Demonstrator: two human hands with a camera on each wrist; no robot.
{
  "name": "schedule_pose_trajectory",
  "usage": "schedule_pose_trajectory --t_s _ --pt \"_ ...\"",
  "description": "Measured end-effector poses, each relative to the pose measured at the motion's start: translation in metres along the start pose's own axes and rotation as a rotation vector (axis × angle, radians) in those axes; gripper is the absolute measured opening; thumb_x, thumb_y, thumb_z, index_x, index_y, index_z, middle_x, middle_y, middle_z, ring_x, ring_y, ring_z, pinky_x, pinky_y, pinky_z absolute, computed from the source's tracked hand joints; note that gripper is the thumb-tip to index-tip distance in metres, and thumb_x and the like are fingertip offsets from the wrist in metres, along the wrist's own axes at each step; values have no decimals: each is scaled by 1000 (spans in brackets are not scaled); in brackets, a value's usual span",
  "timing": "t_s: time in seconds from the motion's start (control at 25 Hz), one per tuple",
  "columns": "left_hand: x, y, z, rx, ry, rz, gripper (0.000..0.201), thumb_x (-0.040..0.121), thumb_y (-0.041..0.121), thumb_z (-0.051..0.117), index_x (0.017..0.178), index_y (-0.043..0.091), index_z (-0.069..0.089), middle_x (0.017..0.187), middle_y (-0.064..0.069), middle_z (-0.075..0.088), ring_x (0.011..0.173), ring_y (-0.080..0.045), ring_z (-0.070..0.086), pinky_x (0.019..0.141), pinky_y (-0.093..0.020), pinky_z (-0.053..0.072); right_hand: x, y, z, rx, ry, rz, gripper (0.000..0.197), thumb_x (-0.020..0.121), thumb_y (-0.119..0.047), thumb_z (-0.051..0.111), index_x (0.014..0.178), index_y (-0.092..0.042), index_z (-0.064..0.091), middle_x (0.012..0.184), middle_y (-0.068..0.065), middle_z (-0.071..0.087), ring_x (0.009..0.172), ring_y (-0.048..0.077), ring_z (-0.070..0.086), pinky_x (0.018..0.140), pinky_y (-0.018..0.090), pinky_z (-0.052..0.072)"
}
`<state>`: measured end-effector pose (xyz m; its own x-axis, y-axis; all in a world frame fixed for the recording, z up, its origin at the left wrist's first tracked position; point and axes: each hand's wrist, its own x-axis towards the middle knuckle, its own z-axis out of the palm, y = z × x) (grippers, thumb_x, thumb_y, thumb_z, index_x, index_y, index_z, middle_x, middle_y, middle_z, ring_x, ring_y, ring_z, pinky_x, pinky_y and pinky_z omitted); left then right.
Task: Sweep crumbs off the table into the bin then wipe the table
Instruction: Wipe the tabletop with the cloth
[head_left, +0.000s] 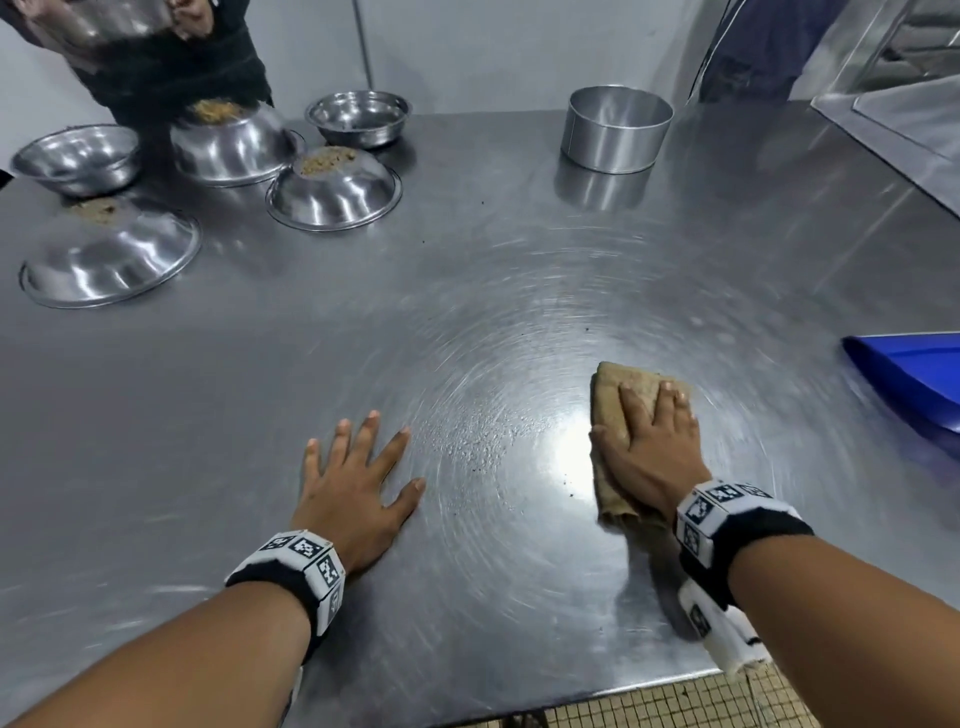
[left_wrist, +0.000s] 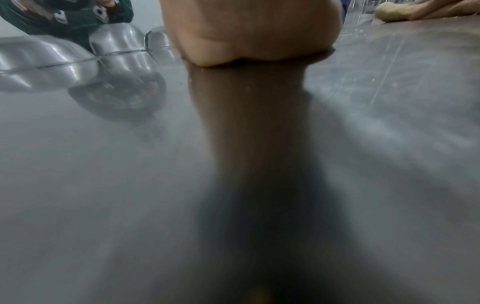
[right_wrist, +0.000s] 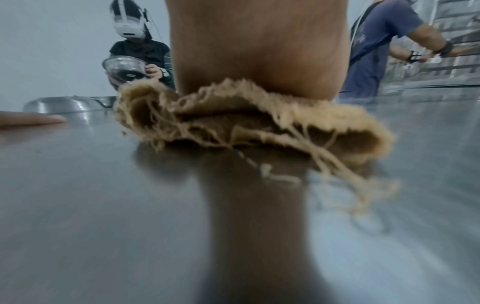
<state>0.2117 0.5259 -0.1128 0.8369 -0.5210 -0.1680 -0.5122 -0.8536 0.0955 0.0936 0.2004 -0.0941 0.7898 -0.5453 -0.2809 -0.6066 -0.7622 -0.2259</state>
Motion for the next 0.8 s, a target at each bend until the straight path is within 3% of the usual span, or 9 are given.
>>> schedule_pose_trajectory --t_s 0.28,0.52,0.64,0.8 --pt "8 1 -3 -5 -21 -14 77 78 77 3 150 50 3 162 10 -11 150 -21 -10 118 -47 -11 9 -56 10 -61 -30 -228 77 92 -66 21 154 -27 -2 157 22 -18 144 35 -22 117 48 -12" --pt "28 -28 -11 -16 4 19 80 78 75 8 151 45 14 164 6 1 150 -22 1 120 -46 -2 -20 -30 18 -66 0 -362 73 91 -67 17 153 -34 -4 158 11 -20 145 24 -24 119 43 -8" --pt "43 -57 -19 -14 43 -52 84 75 76 8 152 42 17 164 1 4 150 -26 5 119 -48 -1 -17 -5 12 -56 23 -301 76 86 -69 15 152 -36 -1 160 9 -16 146 22 -19 120 41 -6" --pt "59 -101 -24 5 56 -131 87 74 78 8 152 42 20 163 -1 9 149 -30 8 118 -52 3 15 29 -13 -99 55 -88 81 82 -65 14 154 -29 6 160 18 0 147 33 -3 119 45 2"
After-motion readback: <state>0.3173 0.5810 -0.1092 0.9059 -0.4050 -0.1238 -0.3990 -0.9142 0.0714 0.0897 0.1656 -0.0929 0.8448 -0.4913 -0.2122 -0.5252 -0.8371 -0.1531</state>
